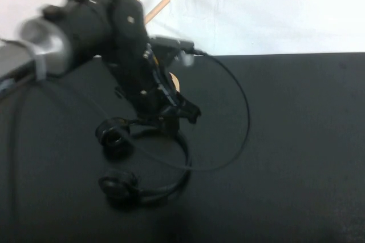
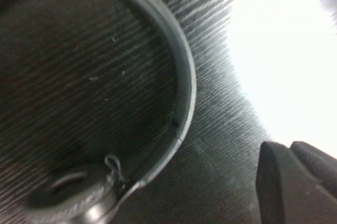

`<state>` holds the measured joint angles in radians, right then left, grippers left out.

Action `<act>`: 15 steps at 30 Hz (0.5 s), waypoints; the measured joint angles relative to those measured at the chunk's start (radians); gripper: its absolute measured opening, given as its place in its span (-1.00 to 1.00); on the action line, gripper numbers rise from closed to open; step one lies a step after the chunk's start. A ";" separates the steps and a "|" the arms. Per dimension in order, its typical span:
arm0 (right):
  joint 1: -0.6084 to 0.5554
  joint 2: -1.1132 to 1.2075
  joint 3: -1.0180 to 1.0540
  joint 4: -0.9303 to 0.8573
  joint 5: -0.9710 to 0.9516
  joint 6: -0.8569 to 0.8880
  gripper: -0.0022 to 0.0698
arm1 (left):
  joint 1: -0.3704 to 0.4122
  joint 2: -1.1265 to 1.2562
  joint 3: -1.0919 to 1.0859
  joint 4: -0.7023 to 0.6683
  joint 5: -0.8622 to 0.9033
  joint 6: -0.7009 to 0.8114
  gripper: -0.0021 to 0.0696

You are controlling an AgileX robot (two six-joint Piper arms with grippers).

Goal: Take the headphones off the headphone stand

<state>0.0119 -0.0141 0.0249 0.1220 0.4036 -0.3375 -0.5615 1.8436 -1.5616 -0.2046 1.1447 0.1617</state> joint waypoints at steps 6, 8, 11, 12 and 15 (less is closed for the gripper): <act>0.000 0.000 0.000 -0.019 0.000 0.000 -0.96 | -0.025 -0.318 0.207 0.038 -0.105 -0.017 -0.94; 0.000 0.000 0.000 -0.021 0.000 0.000 -0.96 | -0.025 -0.424 0.290 0.044 -0.159 -0.023 -0.94; 0.000 0.000 0.000 -0.021 0.000 0.000 -0.96 | -0.025 -0.582 0.432 0.056 -0.238 -0.034 -0.94; 0.000 0.000 0.000 -0.021 0.000 0.000 -0.96 | -0.025 -0.638 0.478 0.059 -0.265 -0.037 -0.94; 0.000 0.000 0.000 -0.021 0.000 0.000 -0.96 | -0.025 -0.804 0.599 0.071 -0.345 -0.044 -0.95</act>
<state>0.0119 -0.0141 0.0249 0.1009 0.4036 -0.3375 -0.5863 1.0395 -0.9628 -0.1335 0.8002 0.1177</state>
